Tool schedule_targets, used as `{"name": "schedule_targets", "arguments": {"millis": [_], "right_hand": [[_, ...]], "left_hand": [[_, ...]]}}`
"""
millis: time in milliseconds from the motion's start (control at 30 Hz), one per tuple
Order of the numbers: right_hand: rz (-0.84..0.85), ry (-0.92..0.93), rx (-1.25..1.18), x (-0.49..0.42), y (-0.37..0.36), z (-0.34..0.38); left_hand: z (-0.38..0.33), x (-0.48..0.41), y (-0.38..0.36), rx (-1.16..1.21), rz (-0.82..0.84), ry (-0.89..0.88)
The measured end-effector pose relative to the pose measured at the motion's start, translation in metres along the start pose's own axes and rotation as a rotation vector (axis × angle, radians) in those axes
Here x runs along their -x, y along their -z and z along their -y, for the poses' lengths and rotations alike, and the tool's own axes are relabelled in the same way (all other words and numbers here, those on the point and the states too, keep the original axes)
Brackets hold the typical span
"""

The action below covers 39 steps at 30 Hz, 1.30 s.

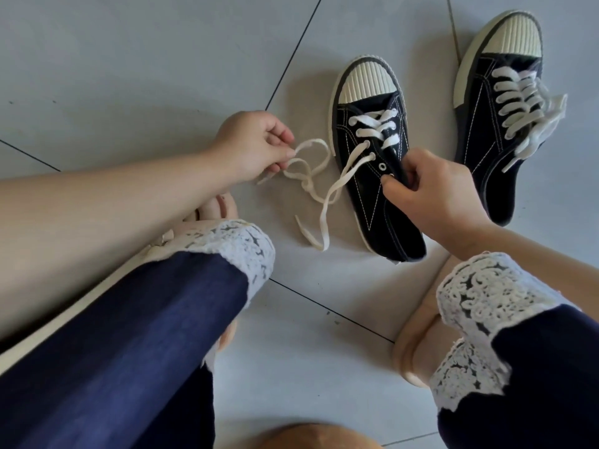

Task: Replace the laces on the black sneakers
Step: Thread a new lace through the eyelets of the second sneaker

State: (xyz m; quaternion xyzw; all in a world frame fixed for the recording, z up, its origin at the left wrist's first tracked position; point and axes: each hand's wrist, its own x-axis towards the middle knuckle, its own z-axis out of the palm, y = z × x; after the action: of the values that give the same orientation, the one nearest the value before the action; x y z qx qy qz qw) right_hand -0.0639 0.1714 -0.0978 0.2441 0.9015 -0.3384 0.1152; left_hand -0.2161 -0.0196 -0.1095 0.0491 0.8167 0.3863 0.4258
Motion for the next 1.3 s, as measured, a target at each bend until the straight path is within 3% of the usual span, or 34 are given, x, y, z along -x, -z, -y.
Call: {"name": "schedule_targets", "arguments": {"millis": [133, 267, 433, 600, 833, 1000, 1100, 1167, 1300], "right_hand": [[-0.004, -0.003, 0.008, 0.000, -0.001, 0.000], [-0.007, -0.006, 0.015, 0.000, -0.001, 0.000], [-0.005, -0.013, 0.011, 0.000, 0.000, 0.000], [0.027, 0.011, 0.011, 0.003, 0.005, -0.003], [-0.061, -0.037, -0.198, 0.000, 0.013, 0.001], [-0.068, -0.155, -0.427, -0.005, 0.015, 0.002], [-0.008, -0.263, -0.597, -0.005, 0.014, 0.002], [0.030, -0.335, -0.756, -0.004, 0.011, 0.003], [0.088, -0.401, -0.898, -0.001, 0.005, 0.006]], "left_hand": [[0.018, 0.009, -0.002, -0.314, -0.131, -0.173], [0.033, 0.014, 0.004, -0.640, -0.079, -0.289], [0.028, 0.010, 0.001, -0.740, -0.083, -0.296], [0.005, 0.009, 0.010, -0.584, -0.160, -0.303], [-0.047, 0.021, 0.012, -0.126, 0.041, -0.344], [-0.066, 0.021, -0.018, 0.287, 0.300, -0.175], [-0.067, 0.021, -0.035, 0.188, 0.315, -0.196], [-0.067, 0.020, -0.045, -0.015, 0.248, -0.265], [-0.066, 0.018, -0.056, -0.198, 0.071, -0.398]]}}
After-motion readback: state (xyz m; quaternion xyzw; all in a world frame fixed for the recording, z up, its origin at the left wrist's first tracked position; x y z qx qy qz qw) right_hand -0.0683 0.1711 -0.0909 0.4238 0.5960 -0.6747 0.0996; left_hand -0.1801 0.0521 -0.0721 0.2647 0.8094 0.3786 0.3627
